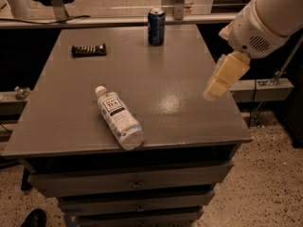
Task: Pick rxbar chocolate
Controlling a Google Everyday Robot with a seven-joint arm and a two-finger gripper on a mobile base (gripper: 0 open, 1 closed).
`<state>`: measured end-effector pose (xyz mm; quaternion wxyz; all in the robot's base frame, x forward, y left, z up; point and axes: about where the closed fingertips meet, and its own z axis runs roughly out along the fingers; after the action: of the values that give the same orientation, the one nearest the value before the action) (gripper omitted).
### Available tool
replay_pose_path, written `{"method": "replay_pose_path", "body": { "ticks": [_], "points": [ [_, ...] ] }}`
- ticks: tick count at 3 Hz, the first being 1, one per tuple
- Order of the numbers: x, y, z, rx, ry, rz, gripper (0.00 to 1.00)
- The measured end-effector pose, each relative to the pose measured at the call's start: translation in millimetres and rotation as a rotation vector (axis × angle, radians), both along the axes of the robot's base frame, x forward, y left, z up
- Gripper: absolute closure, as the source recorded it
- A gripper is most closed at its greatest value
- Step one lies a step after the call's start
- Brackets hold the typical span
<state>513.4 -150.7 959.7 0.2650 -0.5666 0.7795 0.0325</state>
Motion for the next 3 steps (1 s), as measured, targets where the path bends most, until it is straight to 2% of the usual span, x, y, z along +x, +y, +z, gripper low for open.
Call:
{"method": "replay_pose_path", "body": {
  "ticks": [1,2,3],
  "points": [
    [35,31,-12,0.093,-0.02,-0.021,0.0],
    [67,64,-16,0.214,-0.047,-0.066,0.0],
    [68,69,-19,0.216,-0.048,-0.053,0.0]
  ]
}}
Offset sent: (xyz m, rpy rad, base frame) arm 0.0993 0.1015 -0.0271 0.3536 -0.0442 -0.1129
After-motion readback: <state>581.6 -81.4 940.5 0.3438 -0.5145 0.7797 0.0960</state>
